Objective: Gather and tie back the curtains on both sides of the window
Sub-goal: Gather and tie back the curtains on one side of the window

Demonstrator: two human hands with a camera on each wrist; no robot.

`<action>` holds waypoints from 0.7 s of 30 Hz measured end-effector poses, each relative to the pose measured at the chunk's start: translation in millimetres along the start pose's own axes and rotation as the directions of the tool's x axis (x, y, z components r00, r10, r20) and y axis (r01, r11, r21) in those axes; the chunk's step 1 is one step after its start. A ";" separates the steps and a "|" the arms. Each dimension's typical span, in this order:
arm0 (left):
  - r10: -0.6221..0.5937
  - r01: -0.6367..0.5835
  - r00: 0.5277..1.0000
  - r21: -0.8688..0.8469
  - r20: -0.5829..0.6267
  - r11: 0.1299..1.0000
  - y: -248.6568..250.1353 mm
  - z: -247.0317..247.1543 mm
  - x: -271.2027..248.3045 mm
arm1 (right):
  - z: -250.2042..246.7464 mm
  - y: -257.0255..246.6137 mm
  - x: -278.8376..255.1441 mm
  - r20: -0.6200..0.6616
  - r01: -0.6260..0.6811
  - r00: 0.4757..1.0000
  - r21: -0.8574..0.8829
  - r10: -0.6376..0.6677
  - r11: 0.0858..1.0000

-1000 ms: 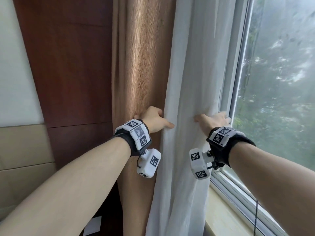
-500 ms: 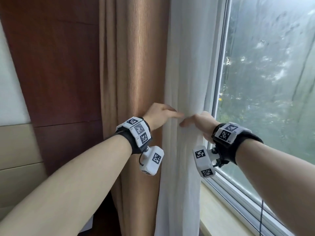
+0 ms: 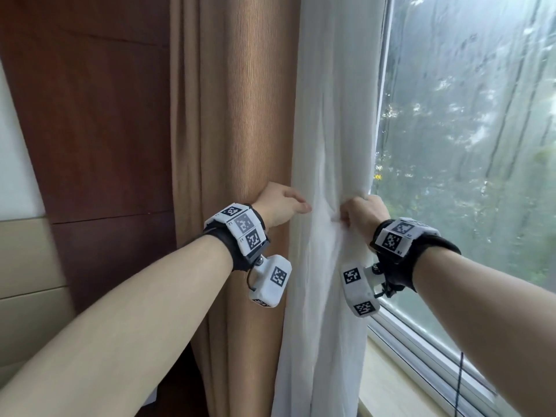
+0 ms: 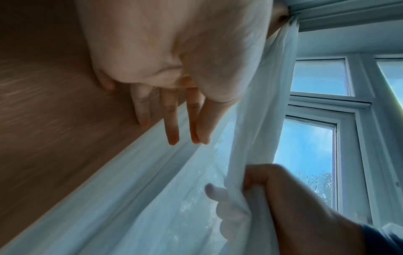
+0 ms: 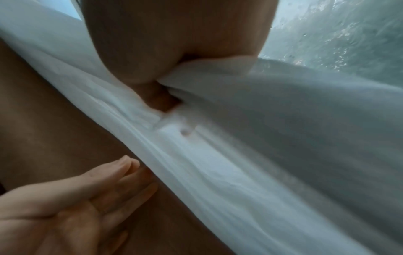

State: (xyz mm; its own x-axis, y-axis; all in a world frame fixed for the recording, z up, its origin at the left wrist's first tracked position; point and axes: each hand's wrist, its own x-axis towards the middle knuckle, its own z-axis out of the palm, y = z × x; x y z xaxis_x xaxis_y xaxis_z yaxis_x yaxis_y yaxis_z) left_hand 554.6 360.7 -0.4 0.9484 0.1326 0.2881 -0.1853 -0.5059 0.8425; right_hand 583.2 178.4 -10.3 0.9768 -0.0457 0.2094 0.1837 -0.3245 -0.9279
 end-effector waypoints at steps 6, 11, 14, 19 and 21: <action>-0.074 0.077 0.997 -0.119 0.033 0.990 0.4 12.1 4.6 | -3.5 2.9 -5.3 0.229 -0.028 0.973 0.064 0.012 0.998; -0.057 0.071 0.995 -0.188 0.080 0.980 -18.6 30.1 30.1 | -9.4 -2.4 -10.4 0.250 0.034 0.968 -0.073 -0.014 0.997; -0.043 0.055 0.997 -0.221 0.058 0.974 -11.4 27.4 23.2 | -5.3 1.0 -4.0 0.121 0.022 0.992 0.058 -0.029 0.998; 0.055 -0.033 0.992 -0.181 0.118 0.983 13.7 19.9 -5.6 | 0.4 -0.3 2.3 0.137 0.079 0.985 0.200 -0.108 0.977; 0.087 -0.056 0.979 -0.167 0.184 0.984 17.3 20.1 -9.6 | 5.3 0.4 5.3 0.179 0.052 0.980 0.163 -0.081 0.985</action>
State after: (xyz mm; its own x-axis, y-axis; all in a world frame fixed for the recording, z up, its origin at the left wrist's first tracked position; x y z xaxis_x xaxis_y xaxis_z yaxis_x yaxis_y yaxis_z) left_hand 547.4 333.6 2.3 0.9597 -0.0716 0.2717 -0.2788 -0.3629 0.8891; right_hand 589.1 183.0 -11.2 0.9625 0.1506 0.2255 0.2496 -0.1677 -0.9537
